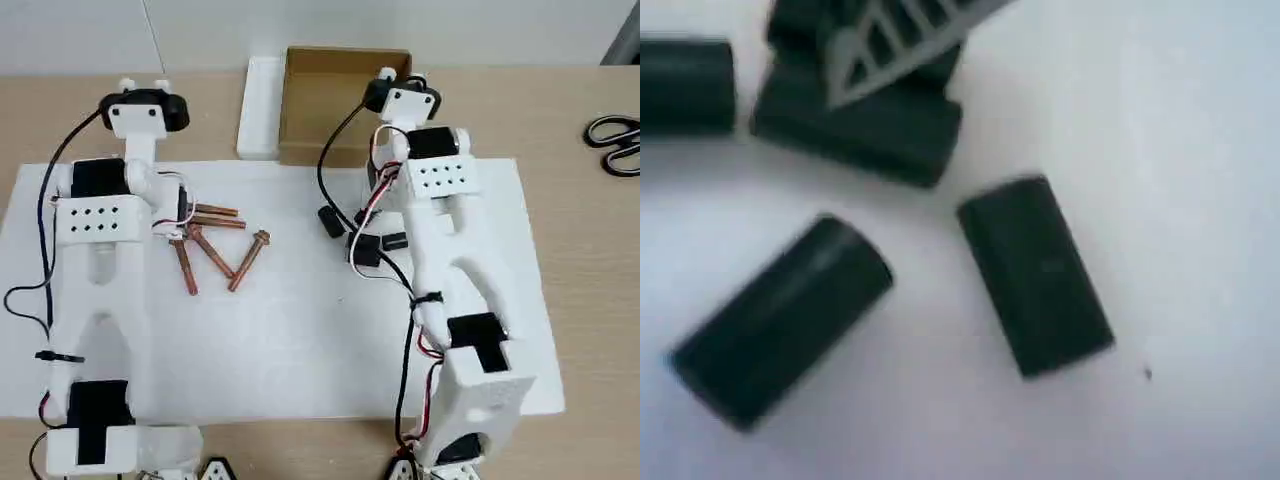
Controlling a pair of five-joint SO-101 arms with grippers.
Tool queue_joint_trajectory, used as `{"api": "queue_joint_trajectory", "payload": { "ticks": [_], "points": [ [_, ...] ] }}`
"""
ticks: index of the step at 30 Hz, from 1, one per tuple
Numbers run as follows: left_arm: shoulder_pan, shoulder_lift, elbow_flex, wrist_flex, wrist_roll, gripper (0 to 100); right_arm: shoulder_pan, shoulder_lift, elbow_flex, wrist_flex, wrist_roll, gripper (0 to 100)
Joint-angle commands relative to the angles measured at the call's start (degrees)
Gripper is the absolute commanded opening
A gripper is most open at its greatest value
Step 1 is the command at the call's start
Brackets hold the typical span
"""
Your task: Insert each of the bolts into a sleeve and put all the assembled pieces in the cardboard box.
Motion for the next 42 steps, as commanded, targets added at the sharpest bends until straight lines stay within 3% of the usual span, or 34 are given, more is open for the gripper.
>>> {"api": "queue_joint_trajectory", "payload": {
  "ticks": [1,4,14,20,25,42],
  "points": [
    [-0.6,-0.4,-0.2,-1.2,0.4,1,-0.1,2.3,-2.5,-7.2,-6.6,16.5],
    [-0.5,-0.4,-0.2,-1.2,0.4,1,-0.2,5.8,-2.6,-11.9,-11.8,16.5],
    [-0.4,-0.4,-0.2,-1.9,0.3,1,-4.6,7.2,-2.6,-13.8,-15.6,16.9],
    [-0.5,-0.4,-0.2,-1.8,0.4,1,-4.6,6.9,-2.6,-12.0,-20.7,25.3],
    [-0.5,-0.4,-0.1,-1.7,0.4,1,-4.8,7.1,-2.6,-8.0,-23.6,25.8],
    [-0.5,-0.7,5.0,-2.0,0.5,1,-4.6,14.4,-2.6,-15.4,-23.8,22.6]
  ]
}}
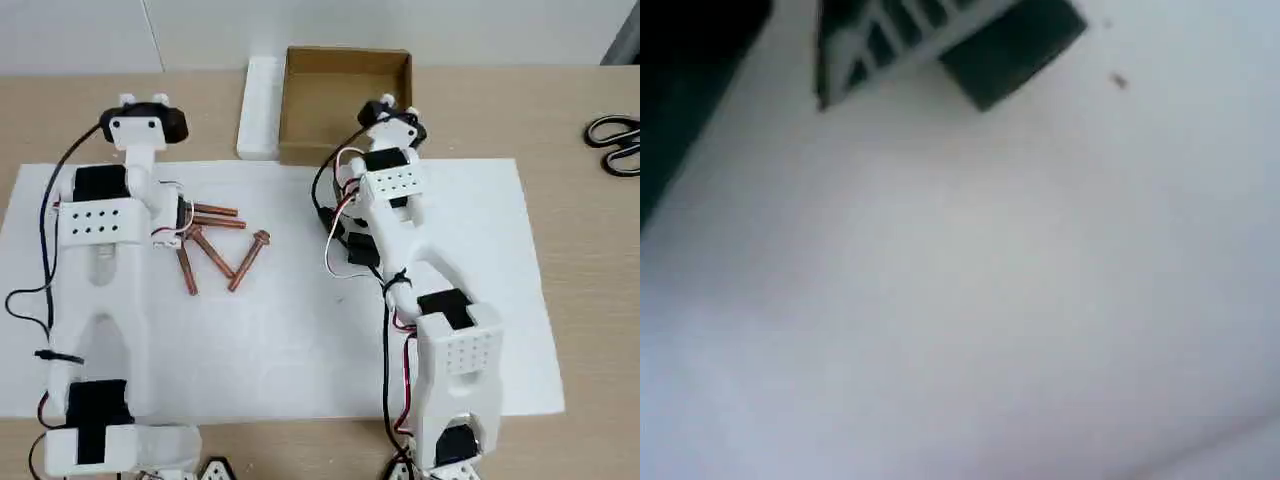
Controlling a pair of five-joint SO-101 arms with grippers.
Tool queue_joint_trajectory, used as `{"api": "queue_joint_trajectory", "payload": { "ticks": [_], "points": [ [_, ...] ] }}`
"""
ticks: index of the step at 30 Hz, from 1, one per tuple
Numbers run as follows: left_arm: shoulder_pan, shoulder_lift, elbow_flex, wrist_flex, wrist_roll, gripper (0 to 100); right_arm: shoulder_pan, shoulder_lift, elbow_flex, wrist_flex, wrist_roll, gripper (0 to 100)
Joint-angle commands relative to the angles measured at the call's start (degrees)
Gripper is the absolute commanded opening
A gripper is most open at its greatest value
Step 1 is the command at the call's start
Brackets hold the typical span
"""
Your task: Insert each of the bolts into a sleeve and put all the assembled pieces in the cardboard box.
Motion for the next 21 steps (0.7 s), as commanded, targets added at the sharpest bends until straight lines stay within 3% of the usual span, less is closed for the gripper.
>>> {"api": "queue_joint_trajectory", "payload": {
  "ticks": [1,12,21],
  "points": [
    [-0.2,-0.7,0.0,-1.1,0.3,1,0.1,0.7,-2.5,-2.6,0.1,22.6],
    [0.0,-0.7,0.0,-1.1,0.3,1,5.3,1.0,-2.5,-2.4,0.2,22.5],
    [0.1,-0.4,0.0,-1.1,0.2,1,5.5,1.0,-4.5,-2.3,0.4,19.9]
  ]
}}
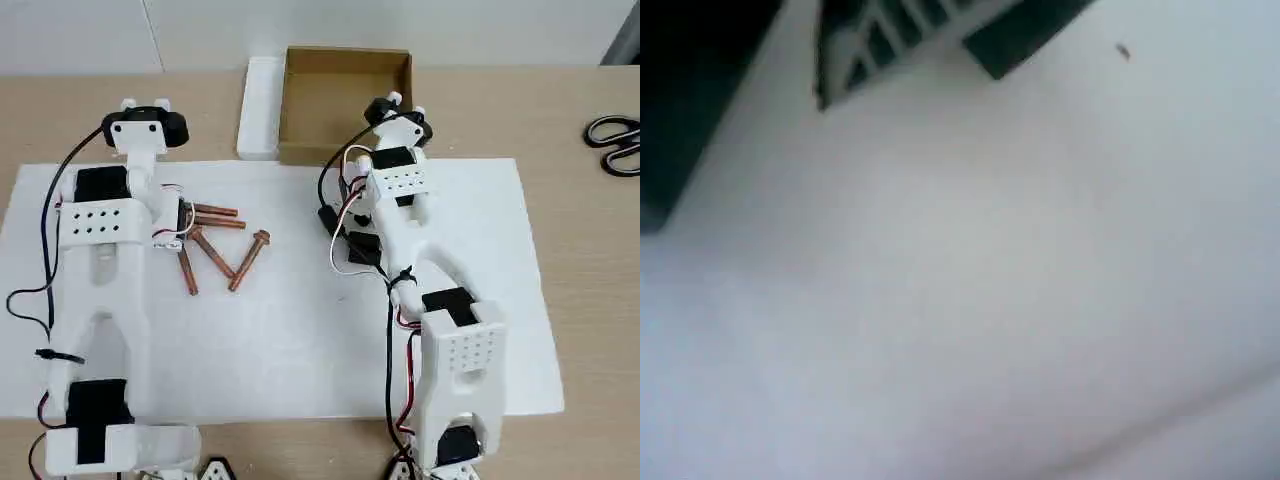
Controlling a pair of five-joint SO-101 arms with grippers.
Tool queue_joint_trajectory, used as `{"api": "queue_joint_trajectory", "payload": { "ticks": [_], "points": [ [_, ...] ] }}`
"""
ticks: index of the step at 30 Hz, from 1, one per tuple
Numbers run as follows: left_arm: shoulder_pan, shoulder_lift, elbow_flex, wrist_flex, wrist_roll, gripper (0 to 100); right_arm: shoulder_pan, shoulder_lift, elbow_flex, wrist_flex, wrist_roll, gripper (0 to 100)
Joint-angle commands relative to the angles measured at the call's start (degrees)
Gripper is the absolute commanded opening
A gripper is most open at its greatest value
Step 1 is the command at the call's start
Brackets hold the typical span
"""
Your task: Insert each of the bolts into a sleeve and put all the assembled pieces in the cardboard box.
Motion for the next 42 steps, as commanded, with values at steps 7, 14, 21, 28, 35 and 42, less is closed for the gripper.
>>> {"api": "queue_joint_trajectory", "payload": {
  "ticks": [7,14,21,28,35,42],
  "points": [
    [0.0,-0.4,-0.2,-1.0,0.3,1,2.9,0.0,-6.7,1.1,4.6,9.5],
    [0.1,-0.4,-0.2,-1.8,0.3,1,2.2,-0.2,-6.9,1.8,4.5,10.0],
    [0.1,-0.4,-0.2,-1.8,0.2,1,-0.7,0.3,-6.6,5.1,4.5,13.6],
    [0.1,-0.4,-0.2,-1.8,0.2,1,-0.9,0.3,-6.6,5.1,2.7,21.3],
    [0.1,-0.4,-0.2,-1.8,0.2,1,-2.6,-0.1,-6.7,5.6,2.8,13.9],
    [-0.1,-0.4,-0.2,-1.8,0.1,1,-5.3,-0.2,-6.8,6.4,2.7,13.8]
  ]
}}
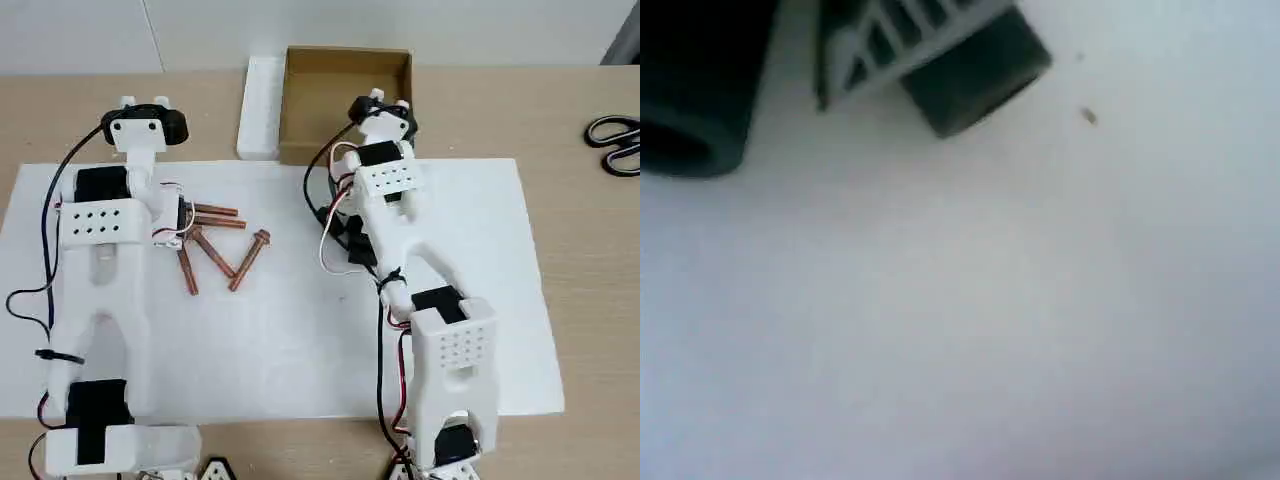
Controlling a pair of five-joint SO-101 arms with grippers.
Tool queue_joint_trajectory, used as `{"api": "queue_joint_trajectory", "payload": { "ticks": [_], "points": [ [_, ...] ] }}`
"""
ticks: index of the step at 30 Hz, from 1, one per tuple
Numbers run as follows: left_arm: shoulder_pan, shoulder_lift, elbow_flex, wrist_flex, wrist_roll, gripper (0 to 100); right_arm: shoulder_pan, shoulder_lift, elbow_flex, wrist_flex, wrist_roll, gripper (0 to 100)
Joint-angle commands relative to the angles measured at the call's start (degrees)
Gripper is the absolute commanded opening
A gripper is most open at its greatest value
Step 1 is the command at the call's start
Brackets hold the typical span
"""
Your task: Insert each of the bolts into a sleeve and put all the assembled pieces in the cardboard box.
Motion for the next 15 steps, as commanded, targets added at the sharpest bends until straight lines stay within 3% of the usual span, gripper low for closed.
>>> {"api": "queue_joint_trajectory", "payload": {
  "ticks": [1,15],
  "points": [
    [-0.1,-0.4,-0.2,-0.7,0.0,1,-1.4,-0.8,-2.4,0.6,-0.4,13.6],
    [-0.1,-0.4,3.0,-1.7,0.0,1,-1.0,2.4,-0.4,2.2,-0.4,12.4]
  ]
}}
